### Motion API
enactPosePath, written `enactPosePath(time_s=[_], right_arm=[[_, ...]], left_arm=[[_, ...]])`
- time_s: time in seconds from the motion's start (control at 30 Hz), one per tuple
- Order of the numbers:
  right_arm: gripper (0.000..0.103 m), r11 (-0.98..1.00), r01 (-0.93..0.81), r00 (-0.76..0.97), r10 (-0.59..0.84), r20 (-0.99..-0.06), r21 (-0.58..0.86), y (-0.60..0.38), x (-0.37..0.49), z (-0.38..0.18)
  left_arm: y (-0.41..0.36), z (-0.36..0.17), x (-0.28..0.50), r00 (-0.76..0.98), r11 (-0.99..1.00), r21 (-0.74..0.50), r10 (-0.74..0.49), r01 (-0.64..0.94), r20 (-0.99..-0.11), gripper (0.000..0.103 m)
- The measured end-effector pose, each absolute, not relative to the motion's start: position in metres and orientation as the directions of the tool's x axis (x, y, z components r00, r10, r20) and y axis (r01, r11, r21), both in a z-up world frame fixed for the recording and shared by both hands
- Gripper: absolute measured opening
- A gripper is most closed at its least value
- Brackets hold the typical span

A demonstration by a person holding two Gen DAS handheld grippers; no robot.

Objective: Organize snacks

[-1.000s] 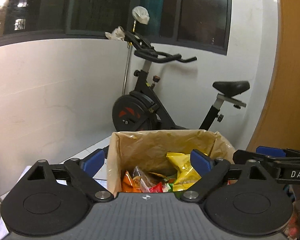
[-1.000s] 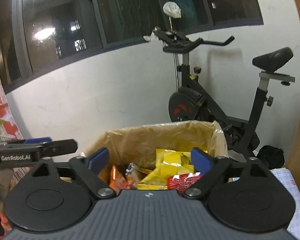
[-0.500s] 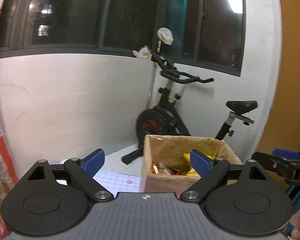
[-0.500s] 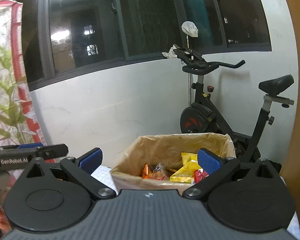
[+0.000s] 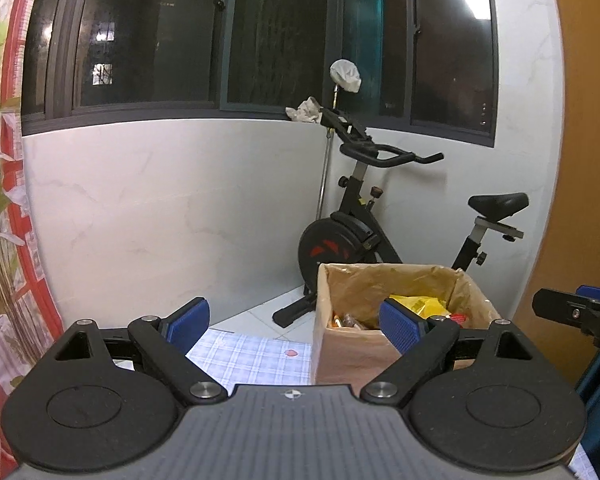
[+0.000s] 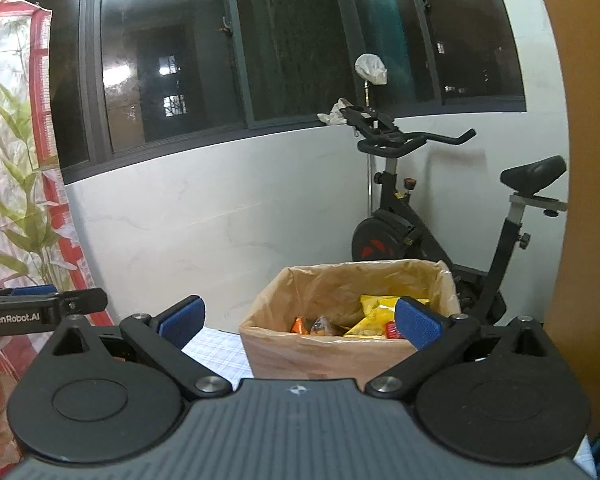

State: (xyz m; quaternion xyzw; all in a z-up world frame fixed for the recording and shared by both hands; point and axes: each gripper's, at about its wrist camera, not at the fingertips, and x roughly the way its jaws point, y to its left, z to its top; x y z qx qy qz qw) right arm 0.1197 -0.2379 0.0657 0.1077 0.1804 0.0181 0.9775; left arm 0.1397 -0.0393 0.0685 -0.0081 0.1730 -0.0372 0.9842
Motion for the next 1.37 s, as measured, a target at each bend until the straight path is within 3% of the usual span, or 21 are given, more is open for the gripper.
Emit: enactPosePath(time_s=[1.37], right_arm=[[0.103,0.978,0.080,0.936,-0.008,-0.352,0.190,-0.243,0.100,0.073]], left_arm=[[-0.043,0.066,0.127,0.937,0.989,-0.016,-0.145,0.147,-0.318,0.094]])
